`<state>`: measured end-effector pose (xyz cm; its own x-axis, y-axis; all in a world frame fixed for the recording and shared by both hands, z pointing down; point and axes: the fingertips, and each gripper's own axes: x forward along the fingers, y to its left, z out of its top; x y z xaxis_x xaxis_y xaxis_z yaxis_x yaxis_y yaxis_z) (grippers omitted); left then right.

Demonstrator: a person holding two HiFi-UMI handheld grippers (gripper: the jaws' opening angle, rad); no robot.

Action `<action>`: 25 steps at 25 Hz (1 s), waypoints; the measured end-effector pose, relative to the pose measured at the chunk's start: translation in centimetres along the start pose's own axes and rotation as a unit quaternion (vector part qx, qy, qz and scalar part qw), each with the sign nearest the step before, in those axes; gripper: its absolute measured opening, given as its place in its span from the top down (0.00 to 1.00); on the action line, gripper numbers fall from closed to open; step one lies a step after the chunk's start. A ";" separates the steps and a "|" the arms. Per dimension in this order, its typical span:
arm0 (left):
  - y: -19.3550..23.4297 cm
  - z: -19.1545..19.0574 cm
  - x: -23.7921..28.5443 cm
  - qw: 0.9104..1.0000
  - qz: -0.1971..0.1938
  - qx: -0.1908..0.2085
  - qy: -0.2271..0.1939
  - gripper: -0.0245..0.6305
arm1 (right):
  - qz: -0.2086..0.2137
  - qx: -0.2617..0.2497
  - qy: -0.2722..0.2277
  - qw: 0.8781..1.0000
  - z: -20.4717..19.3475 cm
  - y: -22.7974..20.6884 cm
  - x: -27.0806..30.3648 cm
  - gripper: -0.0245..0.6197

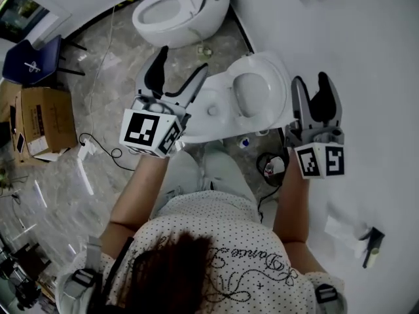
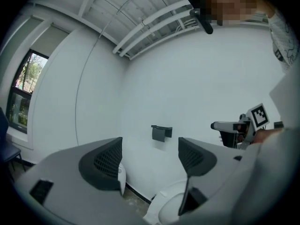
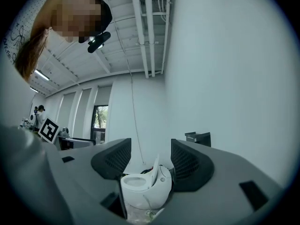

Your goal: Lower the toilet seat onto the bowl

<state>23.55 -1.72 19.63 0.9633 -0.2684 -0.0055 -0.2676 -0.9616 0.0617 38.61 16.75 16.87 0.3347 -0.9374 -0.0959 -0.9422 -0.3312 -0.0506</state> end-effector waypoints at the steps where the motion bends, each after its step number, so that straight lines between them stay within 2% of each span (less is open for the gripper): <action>1: 0.4 -0.3 0.5 1.000 0.008 -0.001 0.002 0.42 | -0.001 0.003 0.002 1.000 -0.4 -0.9 0.3 0.54; 7: 1.3 -2.3 2.7 0.999 0.029 -0.013 0.021 0.42 | -0.006 0.027 0.025 0.999 -3.6 -4.5 1.7 0.53; 13: 0.8 -4.3 4.8 0.999 0.014 -0.022 0.036 0.42 | -0.019 0.034 0.059 0.997 -7.0 -6.6 2.5 0.53; 19: 1.1 -5.7 7.0 0.999 -0.003 -0.020 0.039 0.42 | -0.027 0.046 0.116 0.992 -12.5 -8.7 3.4 0.54; 25: 1.3 -8.4 8.5 0.997 -0.009 -0.030 0.065 0.42 | -0.034 0.038 0.196 0.979 -18.9 -10.9 3.9 0.57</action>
<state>31.56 -4.73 28.03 0.9639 -0.2372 0.1212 -0.2516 -0.9600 0.1227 49.87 14.64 35.85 0.3507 -0.8878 0.2980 -0.9090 -0.3992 -0.1196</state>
